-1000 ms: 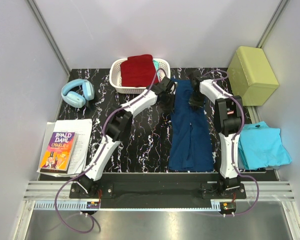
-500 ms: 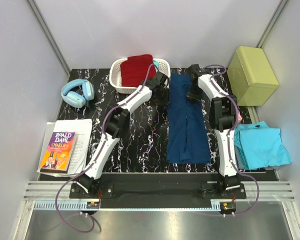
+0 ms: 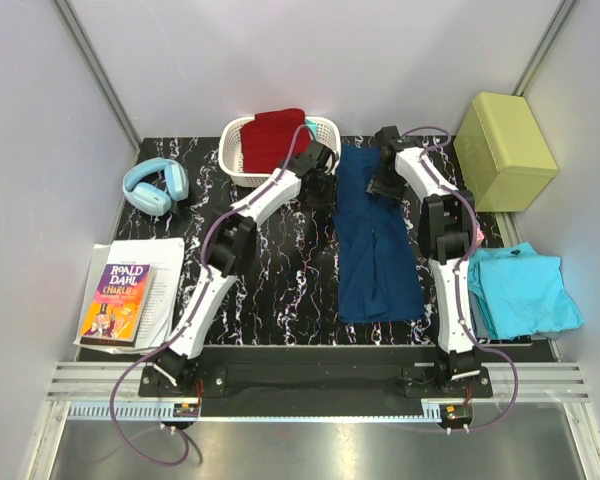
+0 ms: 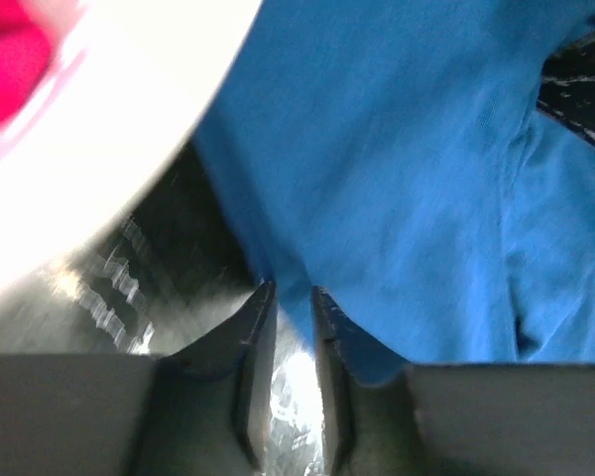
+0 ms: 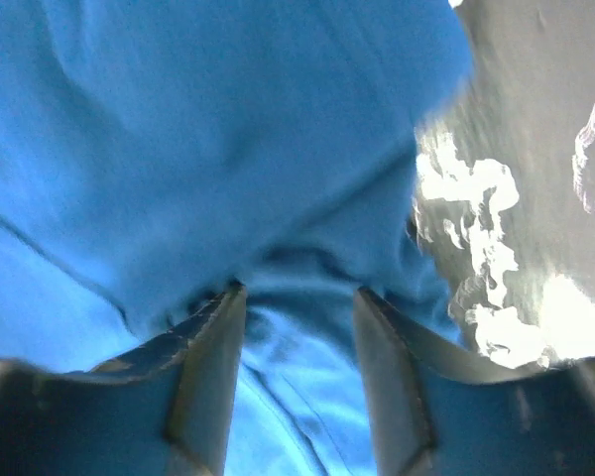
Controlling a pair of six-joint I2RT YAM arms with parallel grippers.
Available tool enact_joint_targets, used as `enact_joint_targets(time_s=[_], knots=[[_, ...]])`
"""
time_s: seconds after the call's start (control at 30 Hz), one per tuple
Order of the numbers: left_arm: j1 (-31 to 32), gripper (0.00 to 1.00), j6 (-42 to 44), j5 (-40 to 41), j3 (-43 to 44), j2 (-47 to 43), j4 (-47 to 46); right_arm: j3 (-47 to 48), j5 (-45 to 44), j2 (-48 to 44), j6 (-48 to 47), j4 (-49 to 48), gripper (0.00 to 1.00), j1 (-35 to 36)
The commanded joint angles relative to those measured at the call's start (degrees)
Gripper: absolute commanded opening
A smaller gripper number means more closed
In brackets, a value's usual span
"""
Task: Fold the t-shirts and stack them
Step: Grab the bottom of the folded rectangular tshirt with both arms
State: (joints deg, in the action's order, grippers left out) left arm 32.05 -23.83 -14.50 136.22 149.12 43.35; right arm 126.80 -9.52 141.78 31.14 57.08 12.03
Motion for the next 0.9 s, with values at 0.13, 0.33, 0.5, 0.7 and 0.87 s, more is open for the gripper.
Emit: enact_joint_targets(time_s=[0.13, 0.33, 0.5, 0.7, 0.87], knots=[[6.4, 0.6, 1.1, 11.2, -22.5, -31.9, -8.3, -13.8, -3.8, -26.3, 0.6, -3.6, 0.79, 2.6], [12.4, 0.99, -4.2, 5.2, -52.8, -49.8, -23.3, -34.0, -3.6, -45.1, 0.2, -5.1, 0.77, 5.2], [18.1, 0.99, -5.7, 6.4, -65.9, -54.7, -24.2, -52.3, -4.2, -57.6, 5.8, -7.4, 0.73, 8.1], [21.4, 0.99, -10.5, 12.3, -73.9, -56.6, -24.4, -62.5, -5.3, -66.4, 9.6, -5.2, 0.69, 11.2], [22.2, 0.99, -8.7, 10.9, -70.1, -52.6, -18.9, -68.2, -4.9, -69.7, 12.4, -2.8, 0.68, 13.3]])
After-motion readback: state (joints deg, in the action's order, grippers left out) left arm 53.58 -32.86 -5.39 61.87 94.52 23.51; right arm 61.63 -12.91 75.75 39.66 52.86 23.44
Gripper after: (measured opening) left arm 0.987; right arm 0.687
